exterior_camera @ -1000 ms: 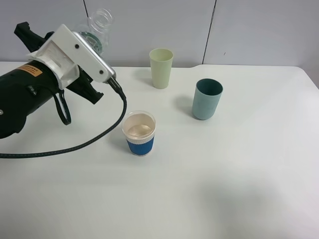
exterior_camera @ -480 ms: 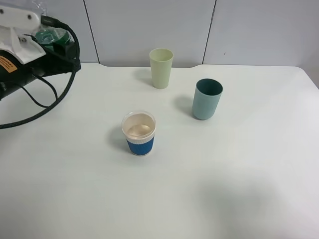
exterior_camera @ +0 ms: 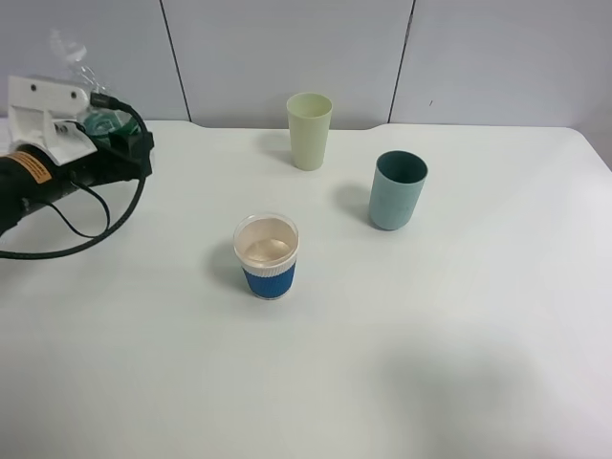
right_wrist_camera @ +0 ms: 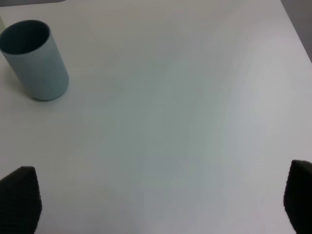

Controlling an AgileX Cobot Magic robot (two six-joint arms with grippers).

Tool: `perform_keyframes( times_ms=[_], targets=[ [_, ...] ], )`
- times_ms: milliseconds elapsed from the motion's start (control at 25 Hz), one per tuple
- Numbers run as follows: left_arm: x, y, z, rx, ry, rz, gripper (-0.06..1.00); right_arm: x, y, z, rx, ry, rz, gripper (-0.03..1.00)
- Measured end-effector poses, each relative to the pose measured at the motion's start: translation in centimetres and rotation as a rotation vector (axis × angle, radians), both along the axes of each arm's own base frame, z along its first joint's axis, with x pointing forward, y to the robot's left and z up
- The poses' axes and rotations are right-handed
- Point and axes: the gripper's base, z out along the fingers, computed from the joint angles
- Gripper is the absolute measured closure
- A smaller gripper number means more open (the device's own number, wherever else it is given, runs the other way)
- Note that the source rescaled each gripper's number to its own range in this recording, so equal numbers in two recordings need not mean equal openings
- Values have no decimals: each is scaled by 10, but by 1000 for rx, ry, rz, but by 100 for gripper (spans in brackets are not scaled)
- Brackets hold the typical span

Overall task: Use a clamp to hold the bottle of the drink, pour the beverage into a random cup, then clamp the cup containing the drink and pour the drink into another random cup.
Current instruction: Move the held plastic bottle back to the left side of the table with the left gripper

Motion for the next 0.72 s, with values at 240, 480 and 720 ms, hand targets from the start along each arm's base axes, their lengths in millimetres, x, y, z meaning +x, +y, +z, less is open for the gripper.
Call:
perform_keyframes(
  times_ms=[240, 480, 720],
  targets=[
    [2, -4, -30, 67, 9, -54, 86, 0, 0, 0, 0, 0, 0, -3],
    [4, -11, -49, 112, 32, -147, 86, 0, 0, 0, 0, 0, 0, -3],
    [7, -15, -64, 105, 39, -201, 86, 0, 0, 0, 0, 0, 0, -3]
  ],
)
